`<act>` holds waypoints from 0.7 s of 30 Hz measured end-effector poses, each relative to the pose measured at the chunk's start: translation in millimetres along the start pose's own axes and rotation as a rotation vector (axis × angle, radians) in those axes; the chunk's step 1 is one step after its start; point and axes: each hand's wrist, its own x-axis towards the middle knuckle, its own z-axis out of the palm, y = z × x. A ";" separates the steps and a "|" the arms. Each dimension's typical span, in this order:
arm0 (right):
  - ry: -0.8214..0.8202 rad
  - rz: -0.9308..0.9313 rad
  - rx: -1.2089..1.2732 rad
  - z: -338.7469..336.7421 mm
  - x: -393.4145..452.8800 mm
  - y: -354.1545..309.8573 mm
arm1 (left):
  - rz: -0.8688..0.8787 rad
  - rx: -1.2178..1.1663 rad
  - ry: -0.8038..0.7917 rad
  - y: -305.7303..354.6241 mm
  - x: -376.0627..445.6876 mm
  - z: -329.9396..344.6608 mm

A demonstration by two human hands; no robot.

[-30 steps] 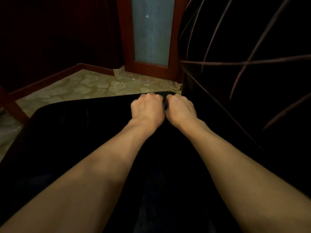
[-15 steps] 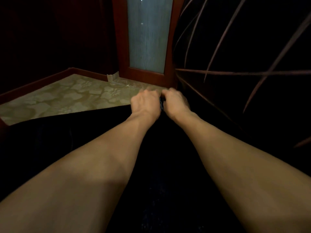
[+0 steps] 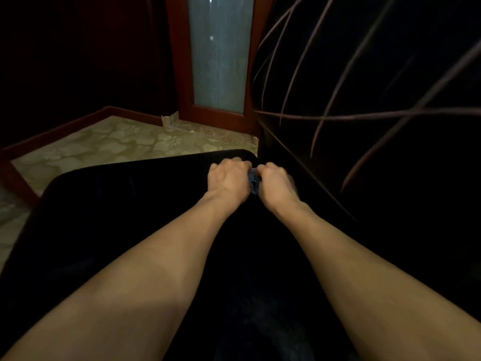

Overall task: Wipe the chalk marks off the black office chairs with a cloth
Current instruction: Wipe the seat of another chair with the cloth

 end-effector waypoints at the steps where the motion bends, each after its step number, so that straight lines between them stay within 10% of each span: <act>1: 0.006 -0.031 -0.014 -5.0 -14.0 0.0 | -0.001 -0.004 0.001 3.7 -11.9 1.0; 21: 0.110 -0.270 0.066 -48.2 -244.5 5.6 | 0.004 -0.099 0.191 65.0 -260.2 -9.6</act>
